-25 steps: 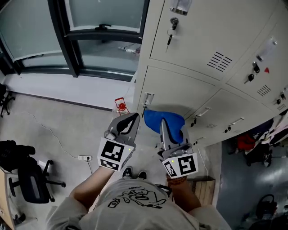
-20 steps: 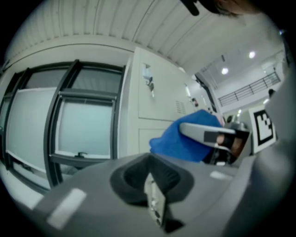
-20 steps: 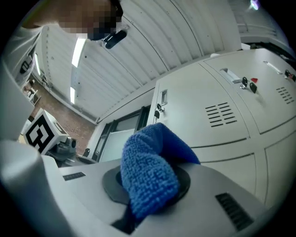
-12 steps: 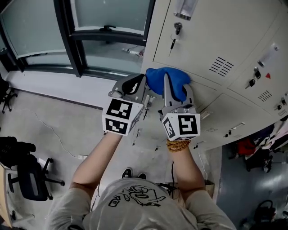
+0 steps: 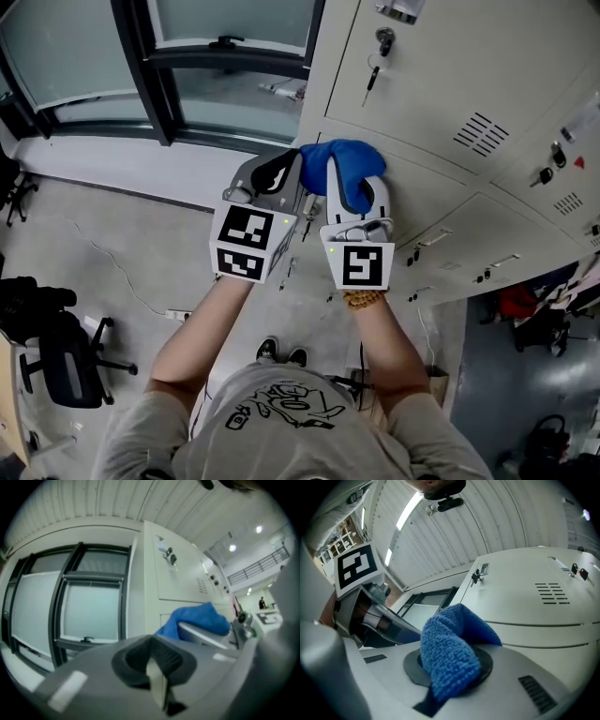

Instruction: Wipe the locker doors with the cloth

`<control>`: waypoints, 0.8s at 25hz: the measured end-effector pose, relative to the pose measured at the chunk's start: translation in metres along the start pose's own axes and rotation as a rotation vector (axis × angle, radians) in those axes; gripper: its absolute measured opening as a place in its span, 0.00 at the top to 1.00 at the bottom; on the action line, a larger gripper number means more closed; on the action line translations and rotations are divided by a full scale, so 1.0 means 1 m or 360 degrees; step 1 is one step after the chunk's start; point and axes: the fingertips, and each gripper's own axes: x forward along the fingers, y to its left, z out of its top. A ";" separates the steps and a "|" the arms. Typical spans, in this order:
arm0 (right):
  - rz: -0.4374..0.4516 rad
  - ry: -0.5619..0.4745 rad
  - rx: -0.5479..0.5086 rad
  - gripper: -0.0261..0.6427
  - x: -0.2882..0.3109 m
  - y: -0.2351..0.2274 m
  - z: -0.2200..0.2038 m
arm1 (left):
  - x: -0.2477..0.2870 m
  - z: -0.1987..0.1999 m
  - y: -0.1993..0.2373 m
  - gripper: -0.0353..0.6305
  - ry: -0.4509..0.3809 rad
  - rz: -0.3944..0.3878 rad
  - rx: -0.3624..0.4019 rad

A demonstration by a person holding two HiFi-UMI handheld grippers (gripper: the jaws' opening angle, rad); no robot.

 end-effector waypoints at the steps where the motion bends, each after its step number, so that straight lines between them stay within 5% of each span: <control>1: 0.0023 0.0024 -0.0006 0.91 -0.001 0.006 -0.008 | 0.000 -0.005 0.000 0.94 0.0009 0.0002 -0.0010; 20: 0.0066 0.0379 -0.0048 0.91 -0.071 0.029 -0.137 | 0.008 -0.111 -0.033 0.94 0.0139 0.0001 -0.0125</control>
